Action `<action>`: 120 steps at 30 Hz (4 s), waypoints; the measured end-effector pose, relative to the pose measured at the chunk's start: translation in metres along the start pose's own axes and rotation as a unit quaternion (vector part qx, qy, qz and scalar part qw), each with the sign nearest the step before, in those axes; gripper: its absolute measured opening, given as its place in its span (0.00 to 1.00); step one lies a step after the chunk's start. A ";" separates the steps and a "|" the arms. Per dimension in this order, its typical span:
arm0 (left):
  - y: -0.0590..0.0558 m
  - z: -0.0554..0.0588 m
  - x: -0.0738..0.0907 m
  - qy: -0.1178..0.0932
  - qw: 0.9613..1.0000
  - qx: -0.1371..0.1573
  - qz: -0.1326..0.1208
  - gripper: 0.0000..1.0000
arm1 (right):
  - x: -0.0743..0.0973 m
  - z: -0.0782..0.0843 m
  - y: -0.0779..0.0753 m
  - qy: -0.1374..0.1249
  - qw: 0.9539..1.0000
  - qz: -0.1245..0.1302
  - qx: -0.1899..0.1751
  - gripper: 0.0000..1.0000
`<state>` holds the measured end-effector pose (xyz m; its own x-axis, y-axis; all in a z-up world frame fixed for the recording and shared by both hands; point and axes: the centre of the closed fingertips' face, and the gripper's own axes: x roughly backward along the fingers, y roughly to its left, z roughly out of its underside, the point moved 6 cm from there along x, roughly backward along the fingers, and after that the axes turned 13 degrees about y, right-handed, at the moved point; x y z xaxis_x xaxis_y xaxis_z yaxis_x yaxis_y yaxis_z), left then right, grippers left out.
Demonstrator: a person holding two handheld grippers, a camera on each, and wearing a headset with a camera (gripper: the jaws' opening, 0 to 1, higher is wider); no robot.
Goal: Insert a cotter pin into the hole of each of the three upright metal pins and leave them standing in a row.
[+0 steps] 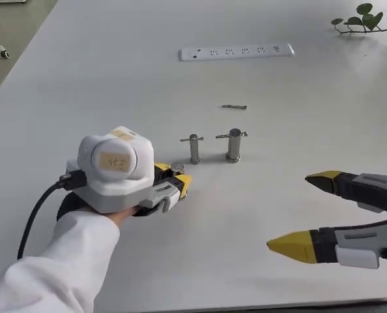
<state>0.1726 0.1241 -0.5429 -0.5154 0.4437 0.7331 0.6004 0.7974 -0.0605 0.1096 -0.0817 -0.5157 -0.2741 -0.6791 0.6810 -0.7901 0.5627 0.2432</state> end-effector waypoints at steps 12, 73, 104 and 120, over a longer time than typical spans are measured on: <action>-0.003 0.003 -0.002 -0.011 1.000 -0.011 0.003 0.11 | -0.002 0.002 0.000 0.002 1.000 -0.002 -0.002 0.86; -0.014 0.015 0.069 -0.039 0.984 -0.039 0.172 0.99 | 0.034 -0.068 -0.038 0.106 0.985 0.027 0.135 0.84; -0.013 0.040 0.077 -0.015 0.987 -0.010 0.157 0.99 | -0.037 -0.141 -0.155 0.210 0.965 0.041 0.151 0.57; -0.017 0.040 0.075 -0.001 0.987 -0.018 0.159 0.95 | -0.097 -0.151 -0.182 0.236 0.955 0.070 0.165 0.28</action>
<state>0.0994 0.1603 -0.5138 -0.2979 0.6699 0.6801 0.7538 0.6022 -0.2630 0.3627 -0.0476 -0.5217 -0.1726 -0.2760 0.9455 -0.9149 0.4006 -0.0500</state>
